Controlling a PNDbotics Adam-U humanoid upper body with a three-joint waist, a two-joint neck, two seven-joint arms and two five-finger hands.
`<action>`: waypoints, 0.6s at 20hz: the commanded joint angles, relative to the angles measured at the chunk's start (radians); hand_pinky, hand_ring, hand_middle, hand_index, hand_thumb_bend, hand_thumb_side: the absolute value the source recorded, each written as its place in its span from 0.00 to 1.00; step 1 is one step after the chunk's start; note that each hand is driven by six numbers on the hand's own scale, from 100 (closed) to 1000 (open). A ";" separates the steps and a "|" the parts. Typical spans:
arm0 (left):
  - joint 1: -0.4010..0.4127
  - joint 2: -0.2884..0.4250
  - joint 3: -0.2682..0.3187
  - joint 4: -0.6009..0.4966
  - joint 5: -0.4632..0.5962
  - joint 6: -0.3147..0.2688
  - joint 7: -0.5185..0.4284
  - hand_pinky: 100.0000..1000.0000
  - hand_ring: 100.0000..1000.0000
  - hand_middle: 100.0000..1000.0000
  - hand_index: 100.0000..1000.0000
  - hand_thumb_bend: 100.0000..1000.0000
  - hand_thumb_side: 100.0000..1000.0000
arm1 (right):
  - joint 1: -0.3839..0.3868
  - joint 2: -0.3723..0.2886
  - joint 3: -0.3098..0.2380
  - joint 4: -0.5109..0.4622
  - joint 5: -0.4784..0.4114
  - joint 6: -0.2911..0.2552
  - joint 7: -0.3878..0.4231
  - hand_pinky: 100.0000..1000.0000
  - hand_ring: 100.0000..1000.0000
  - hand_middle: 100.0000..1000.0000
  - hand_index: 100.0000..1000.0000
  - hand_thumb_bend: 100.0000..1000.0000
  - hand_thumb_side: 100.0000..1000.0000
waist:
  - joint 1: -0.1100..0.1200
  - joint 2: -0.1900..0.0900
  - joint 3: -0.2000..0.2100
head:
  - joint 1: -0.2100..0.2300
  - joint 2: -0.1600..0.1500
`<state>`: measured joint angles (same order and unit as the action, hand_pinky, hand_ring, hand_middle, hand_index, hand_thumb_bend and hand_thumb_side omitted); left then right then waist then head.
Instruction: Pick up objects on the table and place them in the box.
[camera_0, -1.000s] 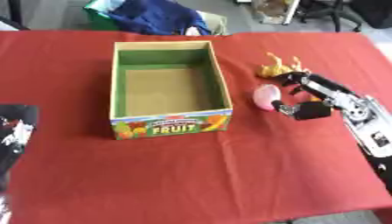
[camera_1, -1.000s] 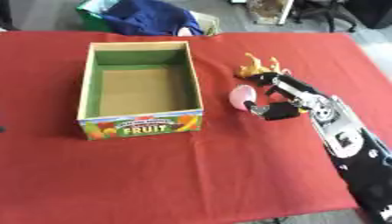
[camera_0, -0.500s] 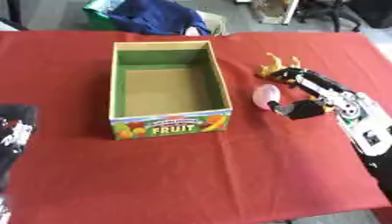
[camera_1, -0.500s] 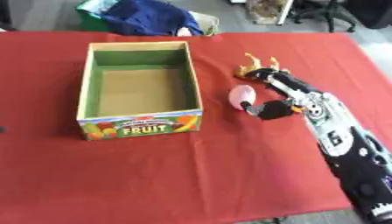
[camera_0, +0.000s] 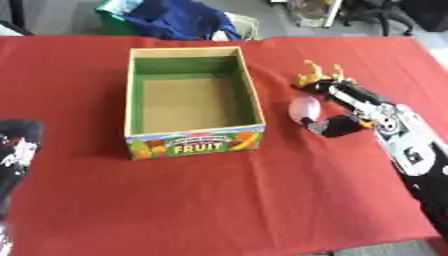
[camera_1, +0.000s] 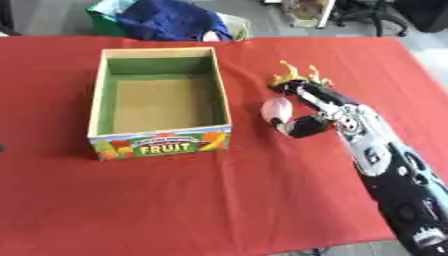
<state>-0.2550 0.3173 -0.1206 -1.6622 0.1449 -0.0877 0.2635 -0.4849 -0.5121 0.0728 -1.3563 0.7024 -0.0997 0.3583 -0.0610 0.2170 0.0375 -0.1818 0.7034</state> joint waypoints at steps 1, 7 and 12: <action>-0.007 0.015 -0.001 -0.012 0.005 -0.002 -0.005 0.50 0.65 0.46 0.57 0.52 0.35 | -0.019 -0.015 -0.002 0.000 0.062 0.003 -0.016 0.78 0.85 0.79 0.88 0.17 0.14 | 0.002 -0.014 0.001 | -0.003 -0.001; -0.006 0.015 -0.001 -0.012 0.006 -0.002 -0.005 0.50 0.65 0.46 0.58 0.52 0.35 | -0.023 -0.009 -0.003 0.003 0.128 0.012 -0.063 0.75 0.78 0.63 0.80 0.08 0.16 | 0.000 -0.014 0.003 | -0.004 -0.001; -0.006 0.014 -0.002 -0.012 0.006 -0.003 -0.005 0.50 0.65 0.46 0.58 0.52 0.35 | -0.027 -0.007 -0.003 0.003 0.164 0.018 -0.122 0.72 0.71 0.44 0.69 0.00 0.15 | -0.002 -0.014 0.005 | -0.006 -0.001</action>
<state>-0.2550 0.3172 -0.1208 -1.6622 0.1454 -0.0895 0.2616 -0.4934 -0.4981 0.0748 -1.3451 0.8528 -0.0837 0.2532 -0.0639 0.2170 0.0423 -0.1848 0.7034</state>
